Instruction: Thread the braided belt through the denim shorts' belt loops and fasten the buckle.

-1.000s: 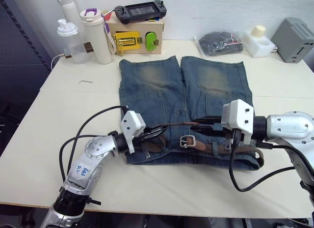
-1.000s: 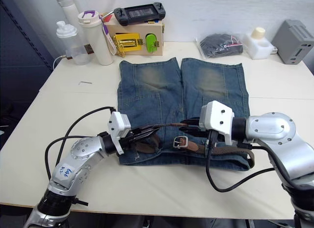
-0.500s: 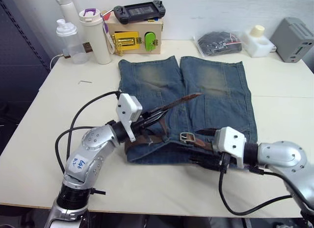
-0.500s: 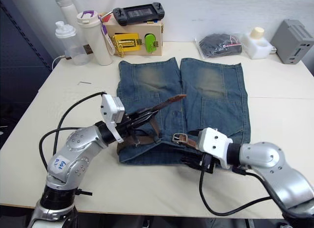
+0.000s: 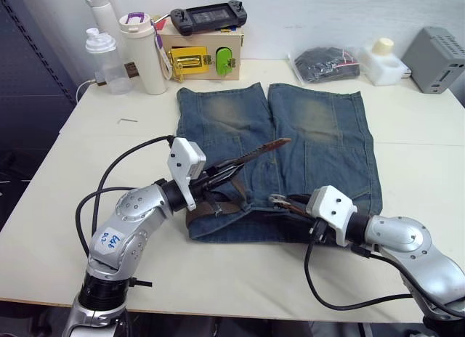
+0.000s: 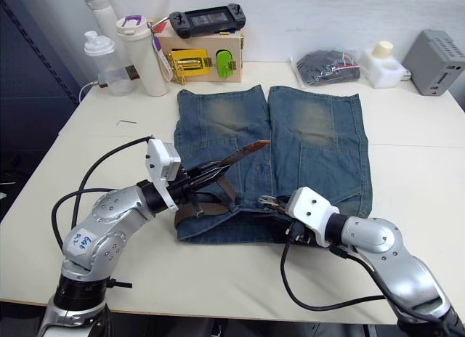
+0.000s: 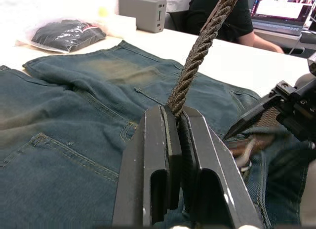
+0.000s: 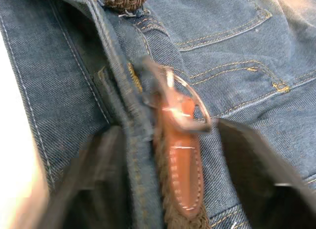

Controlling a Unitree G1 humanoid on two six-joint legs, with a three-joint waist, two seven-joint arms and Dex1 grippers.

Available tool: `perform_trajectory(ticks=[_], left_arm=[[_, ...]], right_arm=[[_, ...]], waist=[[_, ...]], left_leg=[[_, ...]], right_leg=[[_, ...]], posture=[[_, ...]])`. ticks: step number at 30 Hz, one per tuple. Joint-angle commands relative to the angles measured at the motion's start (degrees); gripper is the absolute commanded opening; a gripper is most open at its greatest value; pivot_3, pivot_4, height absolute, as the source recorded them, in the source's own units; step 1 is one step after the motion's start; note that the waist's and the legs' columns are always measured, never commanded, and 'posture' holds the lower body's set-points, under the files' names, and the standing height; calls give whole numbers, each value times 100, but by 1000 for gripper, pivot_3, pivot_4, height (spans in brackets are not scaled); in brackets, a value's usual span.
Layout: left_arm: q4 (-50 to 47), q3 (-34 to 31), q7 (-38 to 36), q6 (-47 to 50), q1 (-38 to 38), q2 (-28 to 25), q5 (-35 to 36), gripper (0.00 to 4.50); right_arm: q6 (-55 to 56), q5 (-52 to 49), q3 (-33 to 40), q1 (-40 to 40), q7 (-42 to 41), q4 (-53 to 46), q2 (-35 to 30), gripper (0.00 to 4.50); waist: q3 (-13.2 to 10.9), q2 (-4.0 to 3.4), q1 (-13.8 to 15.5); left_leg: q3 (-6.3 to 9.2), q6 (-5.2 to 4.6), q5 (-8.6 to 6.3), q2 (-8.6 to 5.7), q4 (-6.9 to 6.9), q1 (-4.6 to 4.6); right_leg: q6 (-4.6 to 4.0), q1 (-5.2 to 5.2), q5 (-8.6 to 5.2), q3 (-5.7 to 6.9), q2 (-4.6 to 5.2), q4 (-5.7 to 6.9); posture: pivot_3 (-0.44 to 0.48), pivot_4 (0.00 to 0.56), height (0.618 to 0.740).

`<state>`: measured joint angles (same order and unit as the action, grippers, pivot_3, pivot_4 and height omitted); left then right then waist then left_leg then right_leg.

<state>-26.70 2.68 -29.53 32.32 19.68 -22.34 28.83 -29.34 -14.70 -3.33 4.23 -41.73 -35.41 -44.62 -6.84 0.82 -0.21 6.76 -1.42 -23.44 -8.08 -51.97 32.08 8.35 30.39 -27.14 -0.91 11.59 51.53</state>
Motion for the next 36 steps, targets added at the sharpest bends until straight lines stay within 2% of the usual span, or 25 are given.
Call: perform_trajectory(ticks=[1, 4, 5, 12, 20, 25, 28, 36], left_arm=[[-166, -44, -82, -99, -4, -137, -89, 0], [-169, -35, -105, -77, -1, -169, -81, 0], [-176, -20, -134, -77, -11, -201, -95, 0], [-191, 759, -788, -495, -321, -966, -923, 0], [-176, 681, -341, 423, -407, -677, -619, 0], [-280, 747, -45, 1030, -408, -650, -714, 0], [-288, 553, 408, 1650, -232, -337, -531, 0], [-338, 568, 641, 2298, 15, -290, -552, 0]], right_arm=[[-75, -2, 82, 153, 26, -8, 5, 1341], [-98, 9, 83, 181, 34, -1, 17, 174], [-116, 7, 91, 182, 46, 5, 28, 98], [-862, -228, 258, 458, 421, 116, 329, 98], [-1750, -520, 477, 875, 934, -120, 732, 98], [-2500, -623, 639, 1044, 1428, -461, 965, 98], [-3028, -629, 815, 1233, 1838, -796, 1193, 98], [-3766, -788, 884, 1583, 2317, -1415, 1585, 98]], waist=[[0, 0, 2], [0, 0, 2], [0, 0, 1], [0, 0, -3], [0, -1, 6], [0, -1, -2], [0, -1, -3], [0, -1, -12]], left_leg=[[-1, 0, 0, 0, 0, 0], [-1, 0, 0, 0, -2, 0], [-1, 0, 0, 0, -2, 0], [0, 0, 0, 0, 1, 0], [1, 2, 1, 0, 1, -1], [5, 2, 2, -2, 2, -2], [5, 2, 2, -2, 2, -2], [8, 2, 3, -6, 5, -6]], right_leg=[[0, 0, 0, 0, 0, 0], [0, -1, 0, 0, 0, -1], [1, -1, 0, 0, 0, 0], [1, 0, 0, 0, 0, 1], [0, 0, 0, 0, 1, 1], [1, -1, 1, -2, 0, 3], [1, -1, 1, -2, 0, 3], [5, -4, 3, -5, -2, 6]], posture=[[0, 150, 645], [0, 150, 645], [0, 150, 645], [0, 150, 645], [0, 150, 645], [0, 150, 645], [0, 150, 645], [0, 150, 645]])
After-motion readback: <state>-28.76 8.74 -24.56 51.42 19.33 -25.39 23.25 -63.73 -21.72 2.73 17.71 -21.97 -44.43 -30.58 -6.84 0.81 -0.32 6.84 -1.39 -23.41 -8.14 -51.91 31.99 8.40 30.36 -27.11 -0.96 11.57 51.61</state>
